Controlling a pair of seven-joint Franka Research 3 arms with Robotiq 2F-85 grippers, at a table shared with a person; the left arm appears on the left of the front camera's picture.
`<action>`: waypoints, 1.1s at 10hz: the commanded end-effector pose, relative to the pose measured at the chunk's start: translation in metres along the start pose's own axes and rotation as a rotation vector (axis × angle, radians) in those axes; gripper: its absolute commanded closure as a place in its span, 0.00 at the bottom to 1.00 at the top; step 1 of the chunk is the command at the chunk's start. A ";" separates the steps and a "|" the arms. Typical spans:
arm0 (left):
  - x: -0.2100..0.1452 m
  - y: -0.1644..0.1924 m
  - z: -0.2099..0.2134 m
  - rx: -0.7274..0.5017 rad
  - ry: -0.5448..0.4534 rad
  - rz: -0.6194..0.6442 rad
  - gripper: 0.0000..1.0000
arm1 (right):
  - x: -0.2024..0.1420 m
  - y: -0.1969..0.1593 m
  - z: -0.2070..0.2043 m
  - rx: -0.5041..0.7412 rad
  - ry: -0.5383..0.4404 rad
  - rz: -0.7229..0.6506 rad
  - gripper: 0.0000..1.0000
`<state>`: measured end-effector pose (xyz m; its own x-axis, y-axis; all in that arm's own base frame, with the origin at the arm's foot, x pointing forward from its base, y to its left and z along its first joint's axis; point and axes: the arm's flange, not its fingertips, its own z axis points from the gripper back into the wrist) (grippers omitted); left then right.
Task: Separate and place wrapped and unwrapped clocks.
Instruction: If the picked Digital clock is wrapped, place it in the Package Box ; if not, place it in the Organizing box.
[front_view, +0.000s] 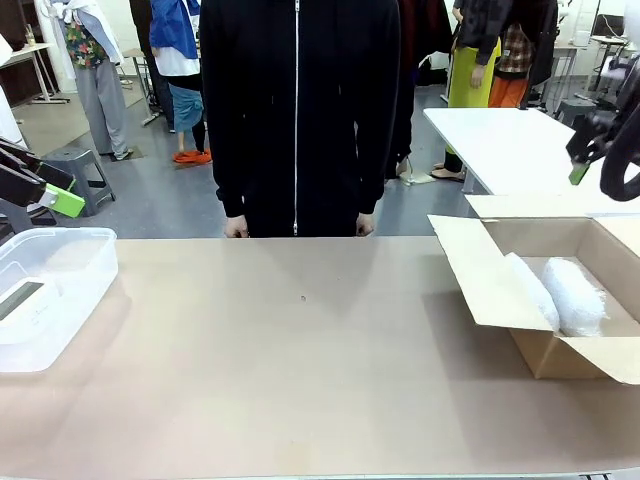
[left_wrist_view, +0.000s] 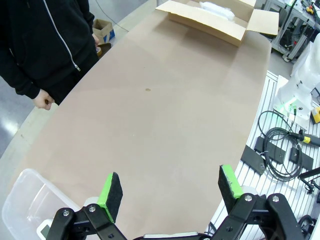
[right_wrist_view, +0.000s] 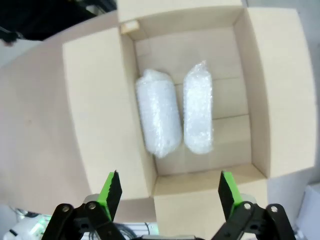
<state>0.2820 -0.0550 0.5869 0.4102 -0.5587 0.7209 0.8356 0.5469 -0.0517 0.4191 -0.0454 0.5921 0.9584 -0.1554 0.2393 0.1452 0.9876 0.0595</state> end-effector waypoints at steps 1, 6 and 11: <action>-0.001 0.000 0.000 -0.005 0.006 -0.012 0.00 | -0.006 0.002 0.022 0.070 -0.021 0.055 0.00; -0.001 0.000 0.000 -0.005 0.006 -0.012 0.00 | 0.003 0.017 0.063 0.058 -0.001 0.115 0.00; -0.001 0.000 0.000 -0.005 0.006 -0.012 0.00 | 0.001 0.018 0.061 0.046 -0.014 0.089 0.00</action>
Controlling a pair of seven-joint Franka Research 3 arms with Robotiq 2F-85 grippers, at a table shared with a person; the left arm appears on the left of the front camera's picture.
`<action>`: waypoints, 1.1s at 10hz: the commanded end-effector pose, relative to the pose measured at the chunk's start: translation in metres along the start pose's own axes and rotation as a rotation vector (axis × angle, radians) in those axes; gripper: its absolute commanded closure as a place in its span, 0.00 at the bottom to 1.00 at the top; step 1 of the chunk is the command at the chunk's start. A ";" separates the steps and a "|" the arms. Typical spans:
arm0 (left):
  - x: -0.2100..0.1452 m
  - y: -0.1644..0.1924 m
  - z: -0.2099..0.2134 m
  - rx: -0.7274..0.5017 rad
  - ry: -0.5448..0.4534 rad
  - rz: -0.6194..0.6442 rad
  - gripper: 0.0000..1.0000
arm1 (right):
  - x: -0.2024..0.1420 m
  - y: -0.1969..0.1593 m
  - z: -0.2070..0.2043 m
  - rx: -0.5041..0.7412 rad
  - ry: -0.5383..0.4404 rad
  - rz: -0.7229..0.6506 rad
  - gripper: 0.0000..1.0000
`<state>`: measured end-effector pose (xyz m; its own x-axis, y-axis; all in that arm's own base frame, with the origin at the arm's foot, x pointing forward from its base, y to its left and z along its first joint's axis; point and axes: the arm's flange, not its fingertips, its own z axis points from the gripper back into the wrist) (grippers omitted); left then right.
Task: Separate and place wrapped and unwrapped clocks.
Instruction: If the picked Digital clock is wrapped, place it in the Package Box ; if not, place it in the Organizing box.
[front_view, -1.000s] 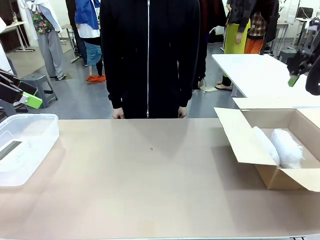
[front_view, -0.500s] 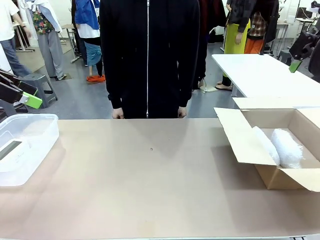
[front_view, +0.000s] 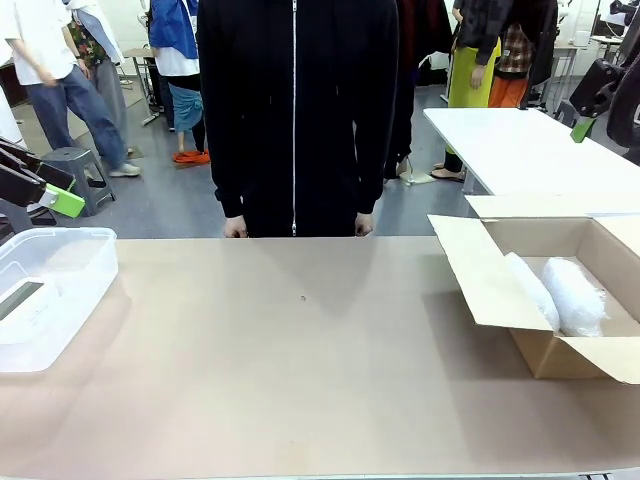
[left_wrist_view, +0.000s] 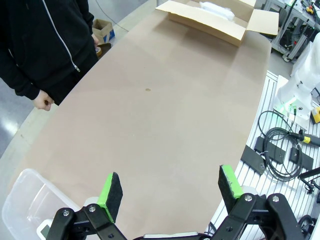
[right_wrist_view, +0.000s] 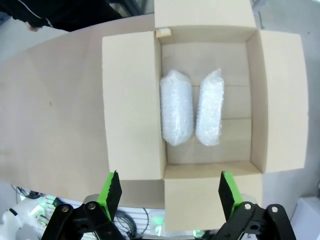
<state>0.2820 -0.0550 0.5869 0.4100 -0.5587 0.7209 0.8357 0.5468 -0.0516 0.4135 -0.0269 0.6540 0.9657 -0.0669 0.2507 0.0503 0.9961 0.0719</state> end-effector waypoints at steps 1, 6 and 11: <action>-0.001 0.000 0.000 -0.005 0.006 -0.011 0.00 | -0.006 -0.002 0.000 0.010 -0.009 -0.001 0.00; -0.001 0.000 0.000 -0.005 0.006 -0.011 0.00 | -0.006 -0.002 0.000 0.010 -0.009 -0.001 0.00; -0.001 0.000 0.000 -0.005 0.006 -0.011 0.00 | -0.006 -0.002 0.000 0.010 -0.009 -0.001 0.00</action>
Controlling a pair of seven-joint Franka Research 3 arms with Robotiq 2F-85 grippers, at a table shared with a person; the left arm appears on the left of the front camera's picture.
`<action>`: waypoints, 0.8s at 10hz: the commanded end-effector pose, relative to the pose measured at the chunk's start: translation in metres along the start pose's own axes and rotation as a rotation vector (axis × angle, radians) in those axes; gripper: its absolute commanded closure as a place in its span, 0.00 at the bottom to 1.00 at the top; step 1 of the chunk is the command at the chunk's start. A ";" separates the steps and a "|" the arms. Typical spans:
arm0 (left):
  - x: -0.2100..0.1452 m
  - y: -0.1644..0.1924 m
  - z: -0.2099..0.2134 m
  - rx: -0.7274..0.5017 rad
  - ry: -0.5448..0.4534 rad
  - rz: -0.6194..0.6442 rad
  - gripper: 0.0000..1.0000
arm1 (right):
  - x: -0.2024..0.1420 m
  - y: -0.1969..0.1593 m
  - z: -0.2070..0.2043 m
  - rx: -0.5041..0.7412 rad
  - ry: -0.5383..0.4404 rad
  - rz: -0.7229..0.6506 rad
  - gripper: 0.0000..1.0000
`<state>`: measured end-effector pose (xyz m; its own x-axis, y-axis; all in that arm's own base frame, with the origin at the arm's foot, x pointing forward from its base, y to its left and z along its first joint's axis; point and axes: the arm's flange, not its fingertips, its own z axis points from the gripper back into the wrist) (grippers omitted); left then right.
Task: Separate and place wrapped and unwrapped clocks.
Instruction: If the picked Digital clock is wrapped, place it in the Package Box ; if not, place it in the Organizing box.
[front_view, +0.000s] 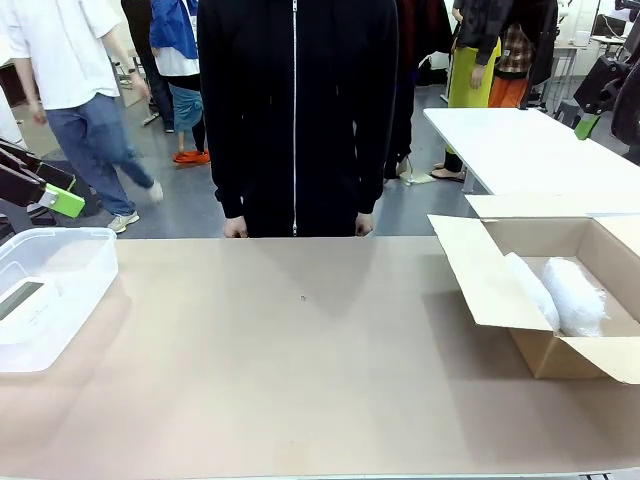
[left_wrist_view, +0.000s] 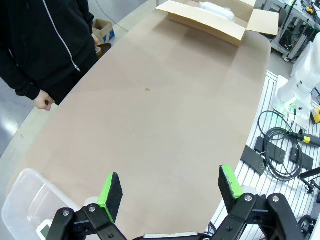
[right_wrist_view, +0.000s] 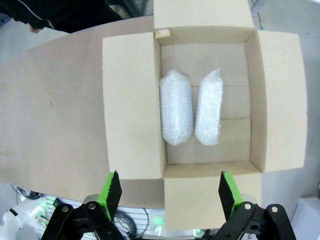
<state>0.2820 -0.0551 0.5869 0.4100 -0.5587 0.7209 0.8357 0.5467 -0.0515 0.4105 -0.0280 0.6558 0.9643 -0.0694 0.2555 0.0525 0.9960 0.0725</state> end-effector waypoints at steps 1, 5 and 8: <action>-0.001 0.000 0.000 -0.005 0.006 -0.011 0.00 | -0.003 -0.001 -0.003 0.010 -0.004 0.001 0.00; -0.001 0.000 0.000 -0.005 0.006 -0.011 0.00 | -0.003 -0.001 -0.003 0.010 -0.004 0.001 0.00; -0.001 0.000 0.000 -0.005 0.006 -0.011 0.00 | -0.004 0.013 -0.005 0.040 0.008 0.037 0.00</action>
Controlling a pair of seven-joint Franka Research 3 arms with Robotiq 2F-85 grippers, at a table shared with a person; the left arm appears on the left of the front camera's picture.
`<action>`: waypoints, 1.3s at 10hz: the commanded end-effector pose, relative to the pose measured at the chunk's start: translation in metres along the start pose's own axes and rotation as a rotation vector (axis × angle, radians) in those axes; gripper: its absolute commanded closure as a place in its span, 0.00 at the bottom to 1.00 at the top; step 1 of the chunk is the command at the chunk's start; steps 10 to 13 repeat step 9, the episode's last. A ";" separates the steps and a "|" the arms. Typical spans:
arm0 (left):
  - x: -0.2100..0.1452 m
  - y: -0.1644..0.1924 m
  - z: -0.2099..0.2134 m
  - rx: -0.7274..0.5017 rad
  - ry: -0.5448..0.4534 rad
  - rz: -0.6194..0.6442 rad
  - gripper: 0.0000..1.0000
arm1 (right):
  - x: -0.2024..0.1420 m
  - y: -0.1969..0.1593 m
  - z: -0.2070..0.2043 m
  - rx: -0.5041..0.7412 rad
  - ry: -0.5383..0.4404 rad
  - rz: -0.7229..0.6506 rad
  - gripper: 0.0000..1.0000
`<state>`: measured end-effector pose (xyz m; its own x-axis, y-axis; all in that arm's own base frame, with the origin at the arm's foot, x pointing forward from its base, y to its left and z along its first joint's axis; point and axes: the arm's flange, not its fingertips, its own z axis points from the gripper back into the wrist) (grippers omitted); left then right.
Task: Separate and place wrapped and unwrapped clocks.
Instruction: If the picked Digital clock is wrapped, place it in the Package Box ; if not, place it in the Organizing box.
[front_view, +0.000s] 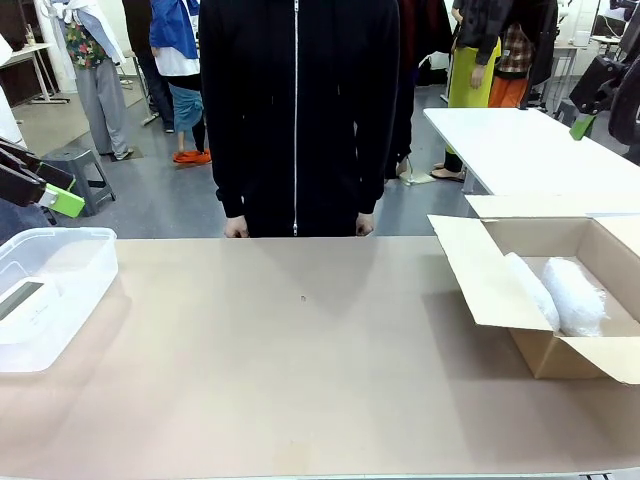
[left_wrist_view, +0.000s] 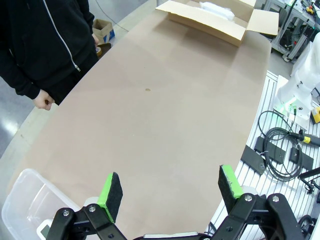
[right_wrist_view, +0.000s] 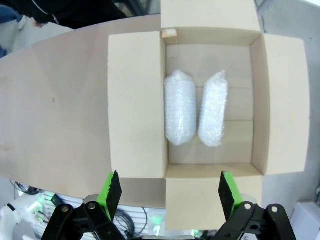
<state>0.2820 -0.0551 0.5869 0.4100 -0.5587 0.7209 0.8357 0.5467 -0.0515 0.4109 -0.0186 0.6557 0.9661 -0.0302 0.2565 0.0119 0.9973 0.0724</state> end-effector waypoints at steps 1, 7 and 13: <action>-0.001 0.000 0.000 -0.005 0.006 -0.011 0.00 | 0.000 -0.005 0.001 -0.004 -0.002 -0.012 0.00; -0.001 0.000 0.000 -0.005 0.006 -0.011 0.00 | 0.000 -0.005 0.001 -0.004 -0.002 -0.012 0.00; -0.001 0.000 0.000 -0.005 0.006 -0.011 0.00 | 0.000 -0.005 0.001 -0.004 -0.002 -0.012 0.00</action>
